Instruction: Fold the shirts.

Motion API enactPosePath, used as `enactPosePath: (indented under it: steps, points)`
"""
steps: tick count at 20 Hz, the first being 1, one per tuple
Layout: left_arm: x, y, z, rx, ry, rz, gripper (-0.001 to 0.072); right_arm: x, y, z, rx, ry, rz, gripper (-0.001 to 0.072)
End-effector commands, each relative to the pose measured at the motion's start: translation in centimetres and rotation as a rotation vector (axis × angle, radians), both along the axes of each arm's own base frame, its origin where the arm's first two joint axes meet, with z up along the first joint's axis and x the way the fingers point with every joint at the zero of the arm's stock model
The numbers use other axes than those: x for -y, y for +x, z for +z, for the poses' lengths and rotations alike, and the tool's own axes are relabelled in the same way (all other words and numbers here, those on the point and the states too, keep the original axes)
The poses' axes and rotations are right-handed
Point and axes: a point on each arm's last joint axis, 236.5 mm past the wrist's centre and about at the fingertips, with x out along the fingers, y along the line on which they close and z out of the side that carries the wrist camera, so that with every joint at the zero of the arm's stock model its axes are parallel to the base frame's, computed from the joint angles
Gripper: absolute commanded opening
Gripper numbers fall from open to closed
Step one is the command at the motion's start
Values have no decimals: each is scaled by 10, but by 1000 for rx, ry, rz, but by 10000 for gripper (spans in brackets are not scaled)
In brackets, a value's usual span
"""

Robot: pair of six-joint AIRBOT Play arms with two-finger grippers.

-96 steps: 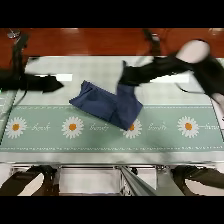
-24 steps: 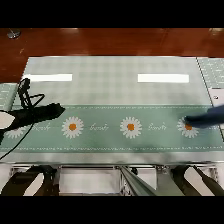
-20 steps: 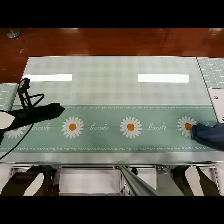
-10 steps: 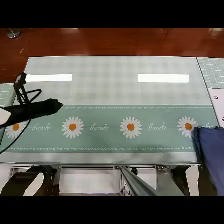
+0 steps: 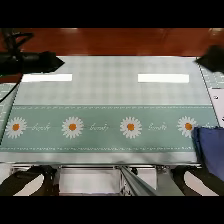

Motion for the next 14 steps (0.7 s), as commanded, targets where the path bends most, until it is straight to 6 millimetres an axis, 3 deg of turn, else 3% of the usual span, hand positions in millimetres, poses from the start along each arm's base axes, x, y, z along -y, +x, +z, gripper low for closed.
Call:
enactPosePath:
  steps: [1,3,5,6,8,11,14]
  points:
    - [31,2,-36,-103,35,-45,19,-112,0,-96,-170,-215,293,31]
    - [18,-8,-97,-228,70,-3,19,-117,-10,-156,-364,-235,269,31]
    - [-6,-25,-151,-342,139,24,19,-104,-12,-187,-491,-210,172,32]
    - [-18,-30,-169,-376,170,40,19,-97,-11,-193,-514,-205,148,32]
    - [-33,-31,-179,-422,166,80,19,-86,-11,-195,-529,-211,130,32]
    - [-40,-24,-170,-411,149,107,20,-51,-20,-201,-578,-353,111,32]
    - [-39,-40,-174,-477,156,80,20,-44,-29,-202,-617,-379,118,32]
